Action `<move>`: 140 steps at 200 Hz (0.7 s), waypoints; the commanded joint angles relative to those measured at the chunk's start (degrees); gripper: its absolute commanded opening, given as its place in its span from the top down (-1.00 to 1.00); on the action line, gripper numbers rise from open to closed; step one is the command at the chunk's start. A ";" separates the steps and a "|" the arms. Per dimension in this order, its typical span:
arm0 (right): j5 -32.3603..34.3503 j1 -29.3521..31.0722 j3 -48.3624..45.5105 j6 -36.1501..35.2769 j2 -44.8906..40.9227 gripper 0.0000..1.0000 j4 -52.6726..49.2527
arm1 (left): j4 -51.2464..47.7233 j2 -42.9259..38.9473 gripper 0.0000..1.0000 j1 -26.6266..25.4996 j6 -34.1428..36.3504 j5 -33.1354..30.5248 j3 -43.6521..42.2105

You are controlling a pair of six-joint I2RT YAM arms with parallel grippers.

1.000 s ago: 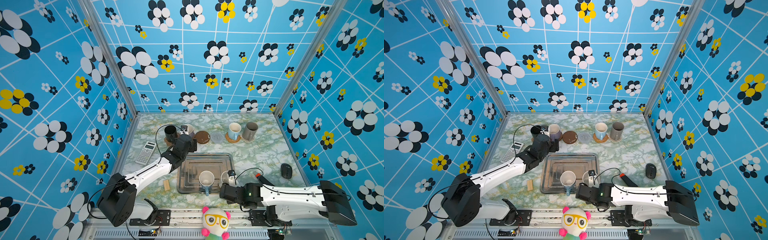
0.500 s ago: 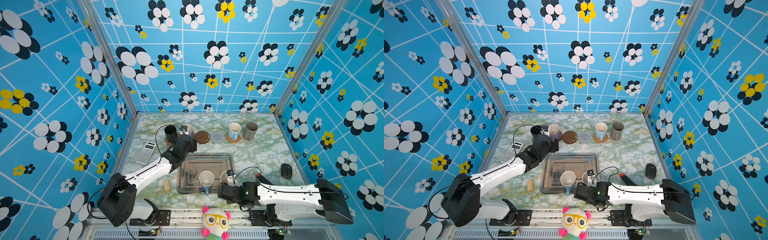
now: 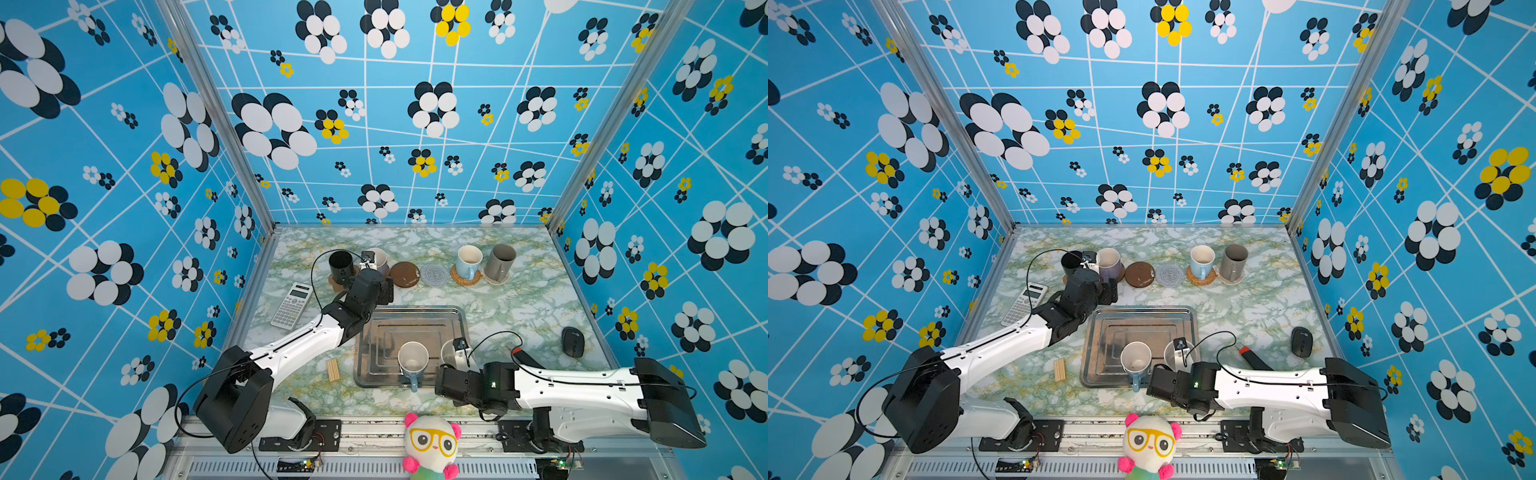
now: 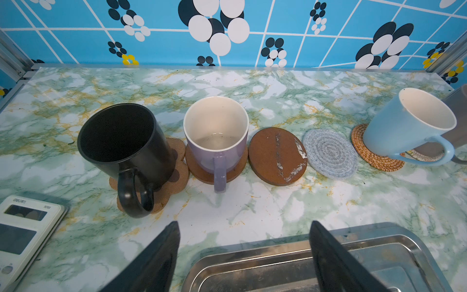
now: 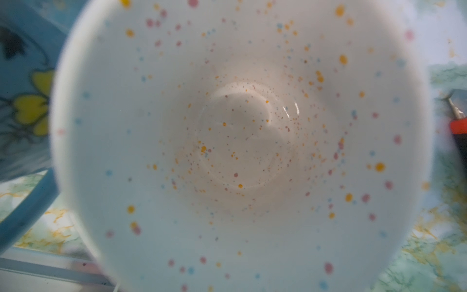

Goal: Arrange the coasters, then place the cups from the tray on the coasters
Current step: 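Lift the speckled white mug out of the tray with the right gripper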

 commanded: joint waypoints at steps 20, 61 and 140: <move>5.97 -0.57 3.20 -1.64 -1.98 1.00 -2.46 | -0.84 0.39 -0.62 0.62 -0.30 -0.41 1.80; 5.98 -1.76 3.75 -3.09 -2.93 1.00 -3.28 | -0.93 0.52 -0.62 0.66 -0.18 -0.50 1.80; 3.77 -4.92 4.93 -7.54 -3.52 1.00 -2.03 | -1.01 0.48 -0.61 0.76 -0.25 -0.55 1.80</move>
